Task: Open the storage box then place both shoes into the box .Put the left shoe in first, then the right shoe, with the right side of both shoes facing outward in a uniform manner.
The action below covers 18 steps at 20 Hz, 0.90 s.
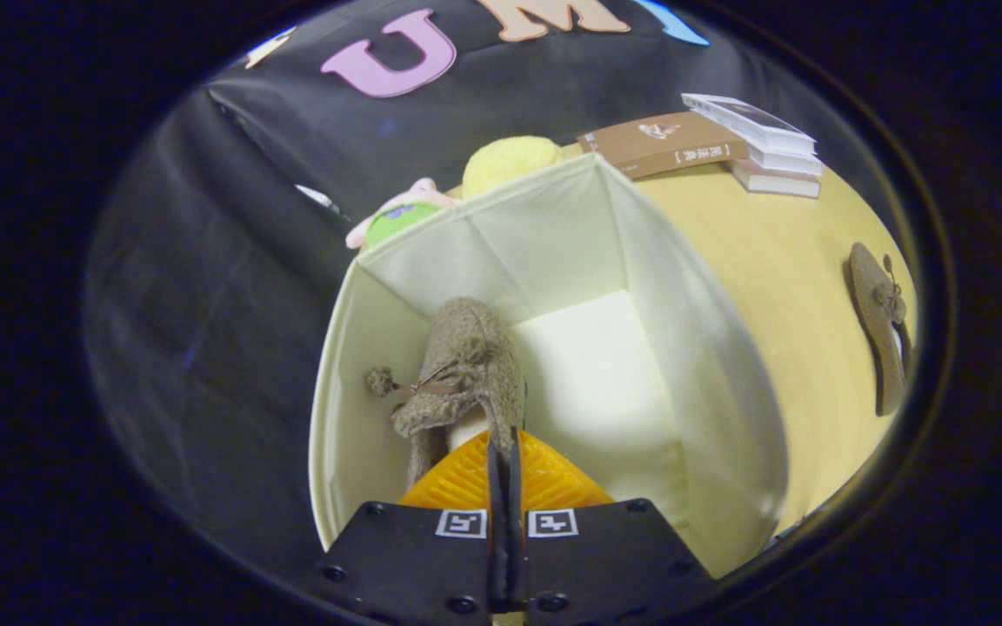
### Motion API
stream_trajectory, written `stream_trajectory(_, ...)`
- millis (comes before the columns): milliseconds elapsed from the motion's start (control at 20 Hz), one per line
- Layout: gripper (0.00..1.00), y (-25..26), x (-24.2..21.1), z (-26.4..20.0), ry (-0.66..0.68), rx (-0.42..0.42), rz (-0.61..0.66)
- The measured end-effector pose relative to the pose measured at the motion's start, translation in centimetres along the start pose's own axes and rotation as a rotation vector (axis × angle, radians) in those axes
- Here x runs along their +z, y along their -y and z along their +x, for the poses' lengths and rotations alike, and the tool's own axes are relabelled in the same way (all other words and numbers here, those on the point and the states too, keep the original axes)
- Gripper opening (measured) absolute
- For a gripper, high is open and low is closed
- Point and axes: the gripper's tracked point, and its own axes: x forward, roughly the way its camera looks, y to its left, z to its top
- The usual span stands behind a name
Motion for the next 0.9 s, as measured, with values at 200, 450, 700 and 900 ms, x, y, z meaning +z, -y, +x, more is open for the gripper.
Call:
stream_trajectory(200,0.22,-0.7,-0.9,1.6,-0.039,0.045,-0.063)
stream_trajectory(450,0.71,-2.6,0.3,-2.9,0.021,0.176,-0.169)
stream_trajectory(700,1.00,-2.0,4.2,-8.0,0.240,0.222,-0.370)
stream_trajectory(900,1.00,1.4,8.1,-12.0,0.397,0.202,-0.434)
